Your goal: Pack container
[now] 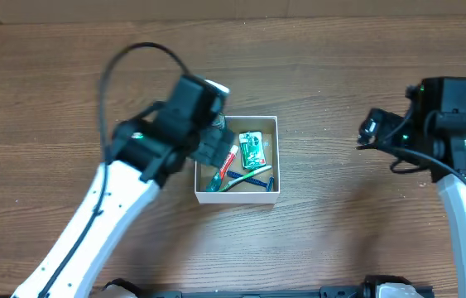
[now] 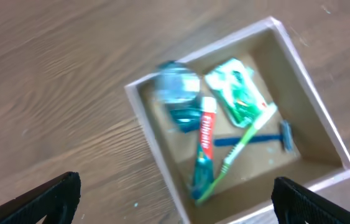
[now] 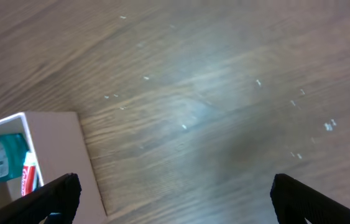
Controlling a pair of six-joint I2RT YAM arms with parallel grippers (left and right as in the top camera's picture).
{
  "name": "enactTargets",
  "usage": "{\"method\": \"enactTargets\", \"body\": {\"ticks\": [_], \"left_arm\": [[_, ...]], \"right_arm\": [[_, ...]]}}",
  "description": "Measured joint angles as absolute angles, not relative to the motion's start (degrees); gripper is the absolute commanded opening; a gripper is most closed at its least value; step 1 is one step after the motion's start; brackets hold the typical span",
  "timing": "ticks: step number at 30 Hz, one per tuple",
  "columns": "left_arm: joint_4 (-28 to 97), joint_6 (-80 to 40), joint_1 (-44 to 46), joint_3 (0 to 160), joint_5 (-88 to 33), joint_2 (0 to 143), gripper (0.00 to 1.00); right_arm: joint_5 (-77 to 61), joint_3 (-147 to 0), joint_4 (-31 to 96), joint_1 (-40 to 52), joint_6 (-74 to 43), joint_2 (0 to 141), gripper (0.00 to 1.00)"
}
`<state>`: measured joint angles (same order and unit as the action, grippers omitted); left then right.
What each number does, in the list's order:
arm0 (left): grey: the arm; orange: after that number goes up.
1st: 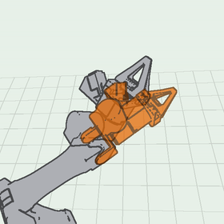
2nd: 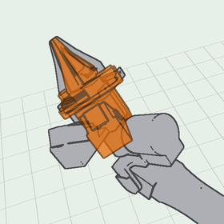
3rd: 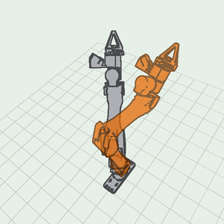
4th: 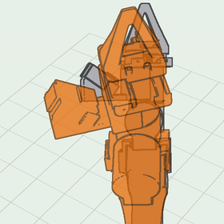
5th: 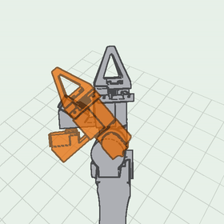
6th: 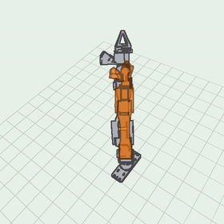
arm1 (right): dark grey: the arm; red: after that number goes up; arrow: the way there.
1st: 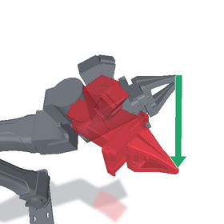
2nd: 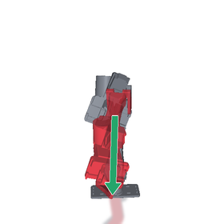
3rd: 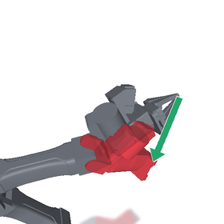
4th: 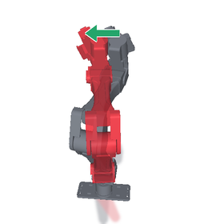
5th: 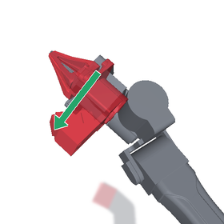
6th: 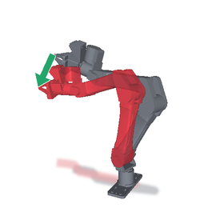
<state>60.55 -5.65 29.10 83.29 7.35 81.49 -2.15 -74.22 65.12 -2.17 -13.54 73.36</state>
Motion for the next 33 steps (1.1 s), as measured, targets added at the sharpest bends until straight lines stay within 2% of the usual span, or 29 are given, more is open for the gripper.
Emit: {"method": "enactTargets", "body": {"ticks": [4,12,16,21,25,28,33], "left_arm": [[60.6,-11.3,18.2,83.3,8.5,79.7,1.00],[59.8,-18.0,5.1,83.3,9.1,79.7,1.00],[59.6,-21.1,2.5,83.3,9.1,79.7,1.00],[62.0,-20.7,2.3,83.3,9.1,79.7,1.00],[62.5,-20.5,2.3,82.0,9.1,76.8,1.00],[57.8,-18.7,2.3,72.3,9.1,65.3,1.00],[53.9,-16.5,2.3,56.4,9.1,44.9,1.00]], "right_arm": [[-0.3,-76.5,59.4,5.8,-12.6,77.0,1.00],[1.0,-78.7,47.4,6.9,-12.1,87.9,1.00],[1.1,-78.8,45.5,6.9,-11.7,88.0,1.00],[1.3,-78.8,49.0,6.9,-12.4,87.5,1.00],[3.6,-77.3,48.9,6.9,-14.9,80.9,1.00],[4.5,-71.8,46.1,6.9,-15.9,70.7,1.00],[5.5,-53.8,42.2,6.9,-17.9,51.5,1.00]]}}
